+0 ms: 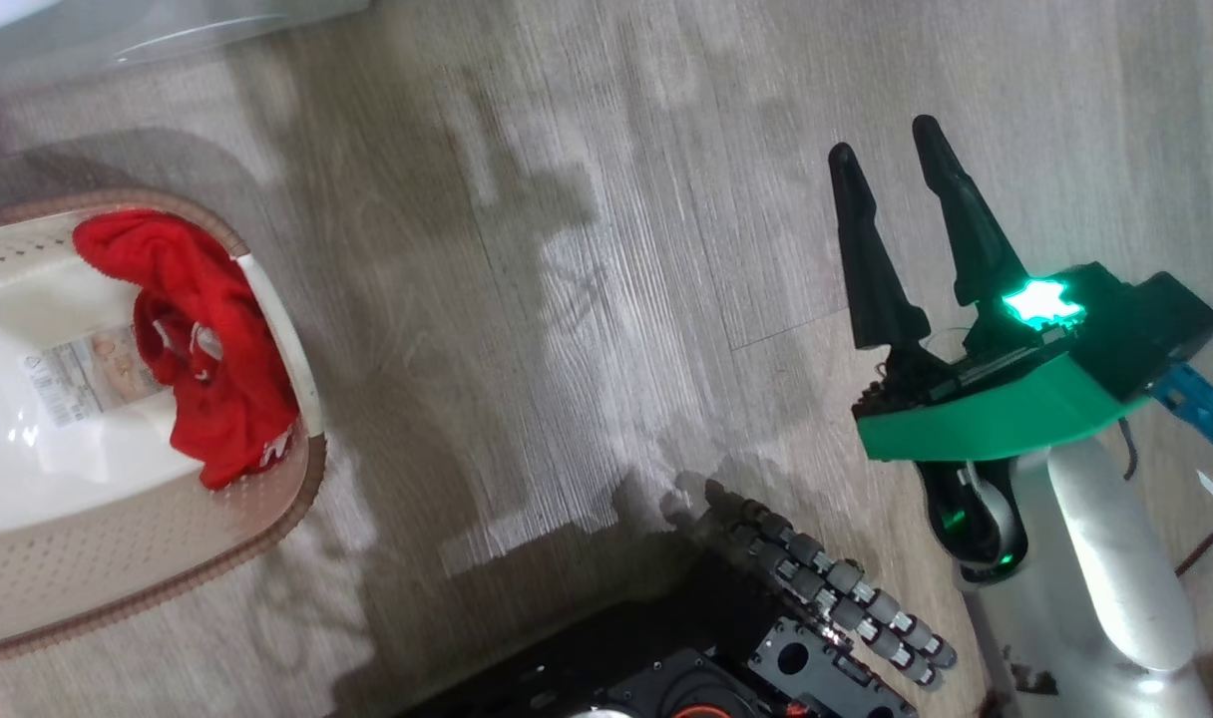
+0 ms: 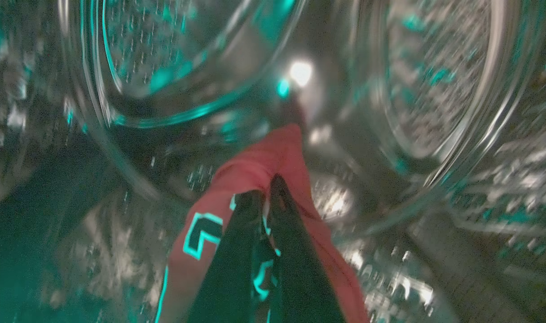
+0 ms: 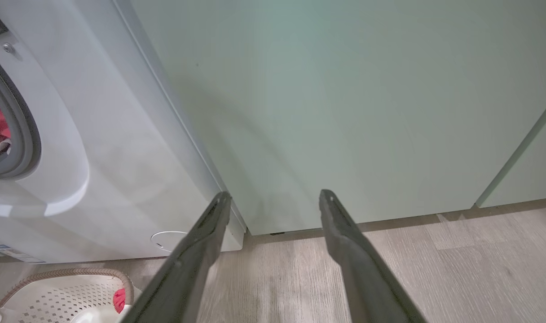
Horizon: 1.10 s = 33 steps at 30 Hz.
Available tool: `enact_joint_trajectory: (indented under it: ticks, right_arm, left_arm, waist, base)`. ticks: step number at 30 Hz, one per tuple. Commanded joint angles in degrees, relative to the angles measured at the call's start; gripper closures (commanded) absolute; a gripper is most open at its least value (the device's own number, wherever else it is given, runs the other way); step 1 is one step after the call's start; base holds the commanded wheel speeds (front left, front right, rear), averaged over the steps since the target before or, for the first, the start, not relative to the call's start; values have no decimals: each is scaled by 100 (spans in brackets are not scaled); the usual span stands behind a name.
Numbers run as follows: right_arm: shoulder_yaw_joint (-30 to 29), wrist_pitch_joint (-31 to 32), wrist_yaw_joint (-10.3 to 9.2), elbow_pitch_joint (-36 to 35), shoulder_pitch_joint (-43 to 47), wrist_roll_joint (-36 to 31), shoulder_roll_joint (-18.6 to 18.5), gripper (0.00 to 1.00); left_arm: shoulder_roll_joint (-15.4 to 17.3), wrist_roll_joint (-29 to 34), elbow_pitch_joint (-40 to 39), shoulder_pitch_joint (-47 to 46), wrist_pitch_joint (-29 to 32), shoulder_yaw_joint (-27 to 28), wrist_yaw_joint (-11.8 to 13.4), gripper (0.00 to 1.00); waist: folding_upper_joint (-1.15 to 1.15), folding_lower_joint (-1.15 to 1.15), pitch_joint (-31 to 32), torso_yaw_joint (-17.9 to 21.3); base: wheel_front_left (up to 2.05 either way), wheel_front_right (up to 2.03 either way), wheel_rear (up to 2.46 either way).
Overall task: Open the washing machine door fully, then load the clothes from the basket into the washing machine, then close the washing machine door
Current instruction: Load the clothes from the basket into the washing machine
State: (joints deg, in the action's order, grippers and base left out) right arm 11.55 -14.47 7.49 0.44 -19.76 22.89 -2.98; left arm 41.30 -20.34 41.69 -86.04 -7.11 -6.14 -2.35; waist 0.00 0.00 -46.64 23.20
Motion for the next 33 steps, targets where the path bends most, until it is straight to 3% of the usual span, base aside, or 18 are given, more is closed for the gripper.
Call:
enact_joint_trajectory:
  ticks: [1, 9, 11, 12, 23, 33]
  right_arm:
    - [71, -52, 0, -179, 65, 43, 11, 0]
    - [21, -52, 0, -141, 7, 12, 11, 0]
    - [23, -52, 0, -132, -18, -2, 11, 0]
    - [19, -52, 0, -119, -23, -9, 11, 0]
    - [-105, -52, 0, 14, 54, -222, 11, 0]
    - [-306, -52, 0, 175, 243, -623, 11, 0]
  left_arm:
    - [310, -30, -1, 121, 92, 24, -36, 100]
    - [86, -313, 337, 648, 632, -80, -184, 100]
    - [69, -294, 281, 724, 597, -121, -174, 17]
    - [53, -293, 262, 775, 593, -141, -174, 0]
    - [-292, -393, -544, 1866, -210, -64, 216, 0]
    - [-1017, -615, -2696, 4066, -680, 229, 1068, 0]
  waist:
    - [0, 0, -4, -20]
    - [0, 0, 22, -161]
    - [0, 0, 45, -191]
    - [0, 0, 68, -208]
    - [0, 0, 594, -533]
    - [0, 0, 1274, -1132]
  base:
    - [0, 0, 0]
    - [0, 0, 0]
    - [0, 0, 0]
    - [0, 0, 0]
    - [0, 0, 0]
    - [0, 0, 0]
